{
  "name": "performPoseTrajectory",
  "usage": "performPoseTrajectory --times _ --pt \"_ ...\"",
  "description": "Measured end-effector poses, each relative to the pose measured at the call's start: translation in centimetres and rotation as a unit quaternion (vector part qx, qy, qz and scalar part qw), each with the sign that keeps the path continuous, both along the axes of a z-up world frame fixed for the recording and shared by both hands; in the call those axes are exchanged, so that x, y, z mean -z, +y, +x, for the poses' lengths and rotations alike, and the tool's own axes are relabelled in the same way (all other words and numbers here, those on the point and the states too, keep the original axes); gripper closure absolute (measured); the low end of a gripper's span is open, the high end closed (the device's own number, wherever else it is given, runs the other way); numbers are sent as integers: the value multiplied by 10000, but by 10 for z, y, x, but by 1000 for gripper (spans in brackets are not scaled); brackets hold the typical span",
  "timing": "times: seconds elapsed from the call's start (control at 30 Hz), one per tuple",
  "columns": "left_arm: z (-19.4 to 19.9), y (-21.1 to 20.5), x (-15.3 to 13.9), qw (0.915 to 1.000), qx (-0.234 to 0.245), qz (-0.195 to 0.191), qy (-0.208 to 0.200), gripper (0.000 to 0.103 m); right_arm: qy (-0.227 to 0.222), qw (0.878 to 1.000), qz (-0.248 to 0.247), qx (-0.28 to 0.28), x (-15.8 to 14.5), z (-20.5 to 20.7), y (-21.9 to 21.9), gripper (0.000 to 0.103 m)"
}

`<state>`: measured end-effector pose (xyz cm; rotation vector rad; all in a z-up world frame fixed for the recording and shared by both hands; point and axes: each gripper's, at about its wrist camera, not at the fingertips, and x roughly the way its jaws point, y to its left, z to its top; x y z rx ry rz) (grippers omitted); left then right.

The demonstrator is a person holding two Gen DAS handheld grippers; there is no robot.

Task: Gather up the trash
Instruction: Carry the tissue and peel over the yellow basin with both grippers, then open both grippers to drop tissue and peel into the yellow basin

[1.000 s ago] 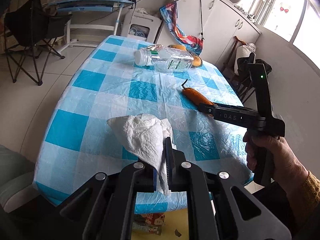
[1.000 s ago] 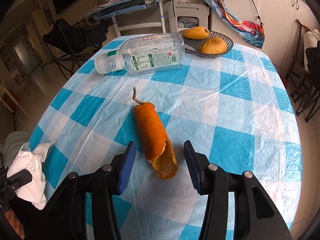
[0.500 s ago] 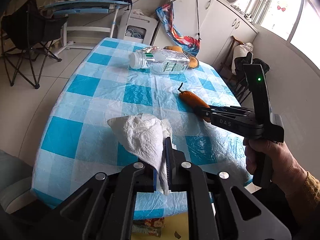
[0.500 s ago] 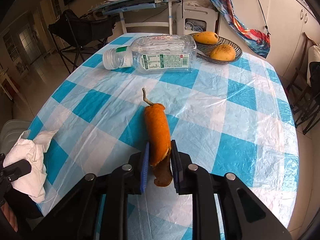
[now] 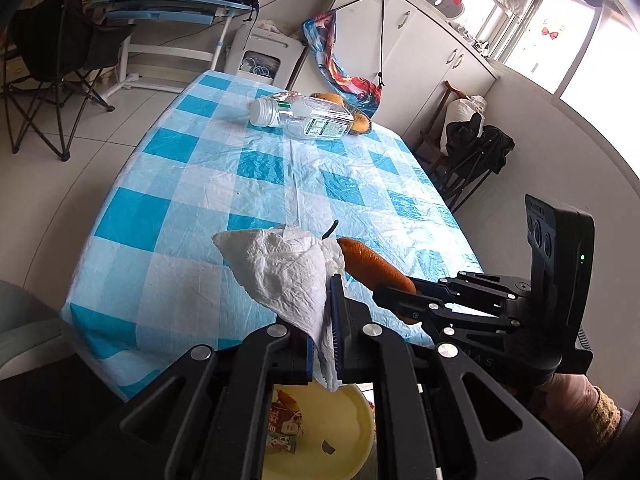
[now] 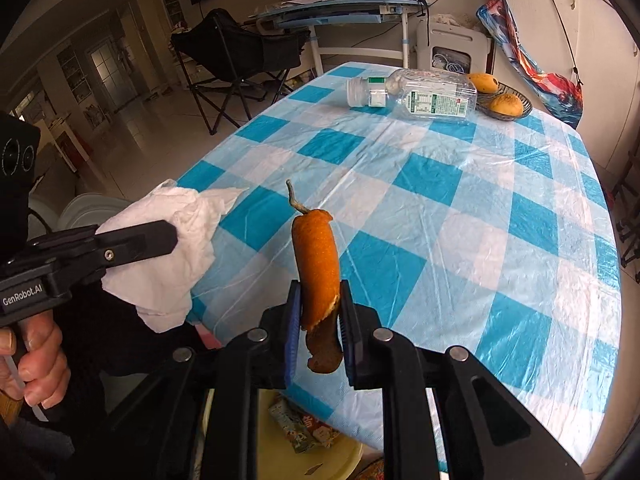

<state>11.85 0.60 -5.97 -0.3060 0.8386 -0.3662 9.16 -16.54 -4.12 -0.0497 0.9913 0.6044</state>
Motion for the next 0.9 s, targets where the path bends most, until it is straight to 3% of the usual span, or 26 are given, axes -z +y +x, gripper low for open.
performPoseTrajectory --times 0.17,0.37,0.53,0.63,0.7,0.9 --pt "-32 -11 6 9994 187 271 129 95 65 9988 -353 -327 10 -51 12 84" --pt "-65 -28 20 9950 478 757 453 95 444 9965 -659 -277 30 -78 8 82" --pt "-79 -38 39 9868 746 1057 970 93 601 9963 -500 369 32 -76 -13 65" --pt "-83 -37 39 9867 720 1084 972 82 633 9948 -410 688 32 -72 -23 59" --pt "-82 -33 36 9886 628 1012 919 68 622 9941 -369 810 32 -70 -26 57" --pt "-77 -23 29 9919 269 999 732 49 488 9938 -331 945 31 -63 -26 53"
